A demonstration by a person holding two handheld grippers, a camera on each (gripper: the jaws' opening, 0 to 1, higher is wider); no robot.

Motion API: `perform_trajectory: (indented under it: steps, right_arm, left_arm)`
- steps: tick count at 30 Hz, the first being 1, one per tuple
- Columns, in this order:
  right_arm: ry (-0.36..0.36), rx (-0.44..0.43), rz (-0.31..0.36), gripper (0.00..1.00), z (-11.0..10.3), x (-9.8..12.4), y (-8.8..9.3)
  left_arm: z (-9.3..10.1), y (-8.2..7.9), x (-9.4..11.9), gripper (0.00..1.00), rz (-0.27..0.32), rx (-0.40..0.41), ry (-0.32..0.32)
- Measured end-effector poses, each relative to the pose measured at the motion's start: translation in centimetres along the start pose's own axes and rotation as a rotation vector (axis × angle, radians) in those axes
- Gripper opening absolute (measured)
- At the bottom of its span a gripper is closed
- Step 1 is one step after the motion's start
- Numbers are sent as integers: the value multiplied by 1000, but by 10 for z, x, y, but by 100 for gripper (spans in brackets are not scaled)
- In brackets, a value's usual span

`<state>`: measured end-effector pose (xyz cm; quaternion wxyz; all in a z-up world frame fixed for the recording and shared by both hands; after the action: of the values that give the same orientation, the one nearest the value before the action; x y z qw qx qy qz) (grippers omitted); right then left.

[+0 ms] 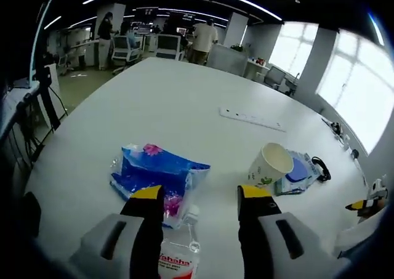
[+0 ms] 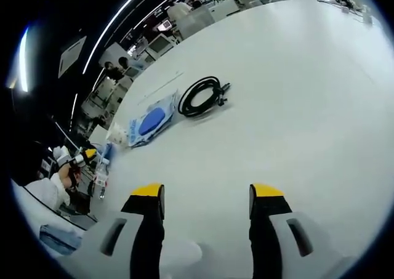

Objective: Arrange the tabletop items into an orderly group along one side of the table until the central work area is clear of visible clutter.

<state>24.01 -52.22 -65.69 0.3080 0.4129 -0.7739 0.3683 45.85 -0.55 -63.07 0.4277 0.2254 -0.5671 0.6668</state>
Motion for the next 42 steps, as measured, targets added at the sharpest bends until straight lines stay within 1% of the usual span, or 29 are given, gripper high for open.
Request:
perform_trajectory:
  steps: [1,4,7,8,9,10,13,14,16,19,20,21,22,25,28,30,31,33,36,39,42]
  right_arm:
    - [-1,-2,1,54,-1,0,0]
    - [-3,-3,-1,54,-1,-1,0]
    - [-3,-2,-4,54,-1,-2,0]
    - [-3,-3,-3,54,0,-3,0]
    - [-3,-4,-3,54,0,-3,0]
    - [-2,-5,-3,54,2,-3,-1]
    - [0,-6,-5,54,5,-3,-1]
    - [1,-9,-5,54,6,-3,0]
    - [0,-15,-4,54,8,-4,0]
    - [-2,-25,0,54,8,-4,1]
    - [-3,-29,3,54,8,-4,1]
    - [-4,-31,4,54,8,-4,1]
    - [-5,-33,5,54,7,-4,1]
    - [-6,-38,6,54,6,-4,2]
    - [-11,-46,9,54,6,-4,2]
    - [-15,-51,11,54,5,-5,2]
    - [-17,-51,12,54,4,-5,2]
    - [-18,-46,11,54,4,-5,1]
    - [-24,-41,11,54,4,-7,0]
    - [-28,-35,10,54,1,-7,0]
    - [-36,-31,11,54,-1,-8,0]
  left_arm:
    - [6,2,1,44,-5,-6,-4]
    - [8,4,-2,40,-24,-22,-11]
    - [-7,1,-11,36,-36,-27,-22]
    - [-9,1,-12,35,-38,-26,-27]
    - [-18,-1,-18,34,-38,-26,-28]
    - [-21,-2,-20,32,-37,-27,-32]
    - [-25,-3,-24,24,-35,-37,-42]
    - [-26,-3,-25,17,-38,-40,-43]
    - [-21,-1,-23,8,-37,-48,-43]
    - [-15,2,-21,4,-39,-61,-38]
    - [-13,2,-19,3,-28,-85,-59]
    - [-13,2,-18,0,-23,-88,-65]
    - [-11,2,-16,0,-8,-92,-63]
    - [-9,1,-12,0,7,-94,-53]
    - [-3,0,-5,0,22,-138,-68]
    - [3,0,1,0,37,-150,-65]
    - [6,-2,5,0,55,-167,-63]
    - [12,-5,12,0,84,-225,-53]
    - [20,-5,20,0,100,-259,-46]
    - [28,-6,28,0,128,-286,-12]
    - [37,-7,35,0,146,-354,14]
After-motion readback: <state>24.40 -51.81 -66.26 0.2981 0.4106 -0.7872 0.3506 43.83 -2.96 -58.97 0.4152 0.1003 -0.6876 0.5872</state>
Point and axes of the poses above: the point that each gripper's makers call its tool centre point, and the gripper's own axes: x roughly backward along the fingers, z roughly to its right, y roughly out of its underside, the point moved 9 cm from there along x, roughly backward along the fingers, and after that the axes turned 14 degrees about -z, right-handed, at the moved point
